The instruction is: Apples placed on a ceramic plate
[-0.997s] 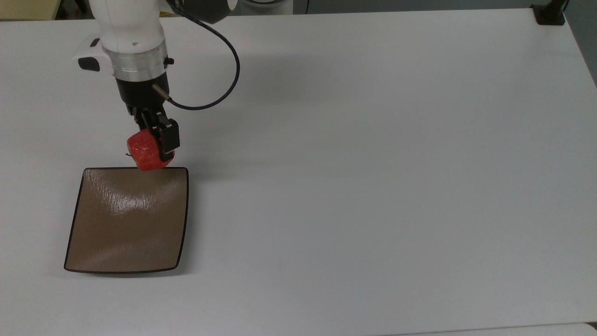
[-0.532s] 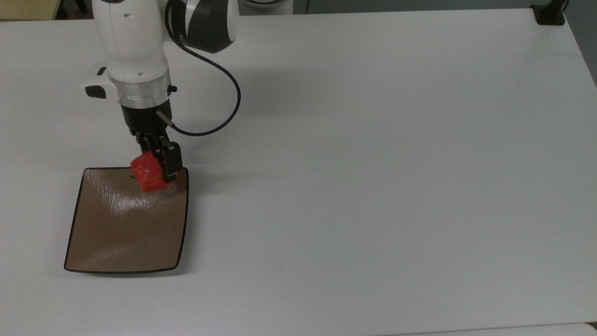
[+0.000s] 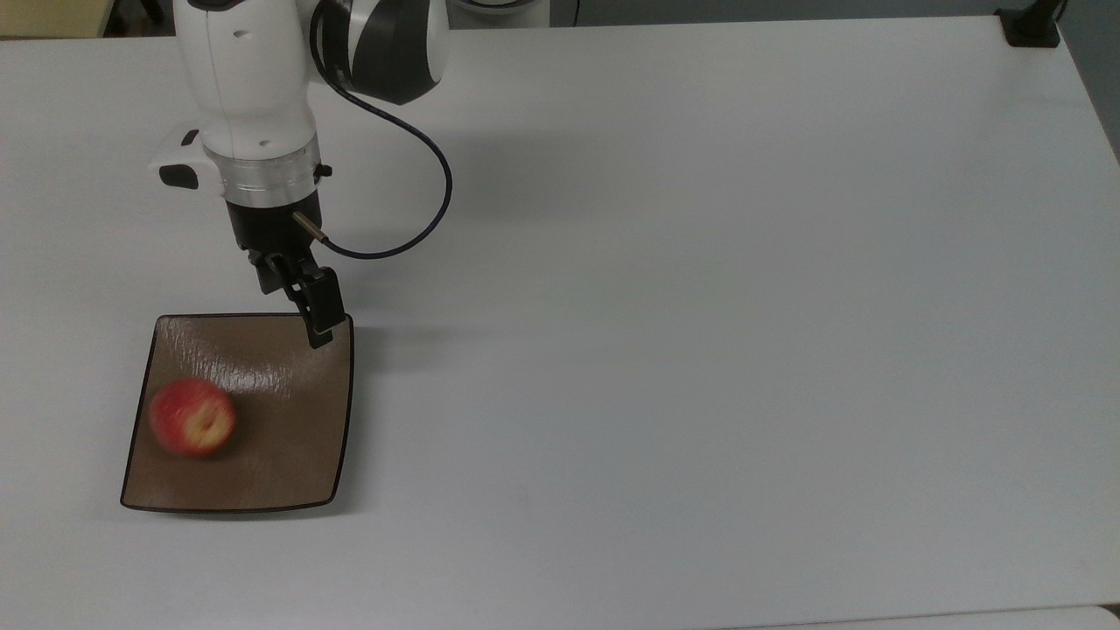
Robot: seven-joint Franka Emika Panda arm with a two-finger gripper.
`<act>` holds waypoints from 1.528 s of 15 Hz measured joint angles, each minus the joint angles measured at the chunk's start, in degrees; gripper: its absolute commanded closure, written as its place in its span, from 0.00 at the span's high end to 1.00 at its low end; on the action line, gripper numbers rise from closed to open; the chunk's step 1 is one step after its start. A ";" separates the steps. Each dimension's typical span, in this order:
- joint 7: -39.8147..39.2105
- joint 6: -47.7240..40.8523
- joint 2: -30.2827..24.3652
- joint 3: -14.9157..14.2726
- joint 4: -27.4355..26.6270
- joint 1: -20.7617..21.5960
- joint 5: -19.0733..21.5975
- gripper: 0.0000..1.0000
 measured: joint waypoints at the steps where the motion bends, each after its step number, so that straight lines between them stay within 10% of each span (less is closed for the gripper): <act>1: 0.00 0.00 -0.01 0.00 0.20 0.00 -0.02 1.00; 16: -29.48 -34.44 -17.66 0.31 -6.49 3.04 -1.23 1.00; 23: -30.77 -35.19 -25.05 0.57 -12.65 10.76 -1.22 1.00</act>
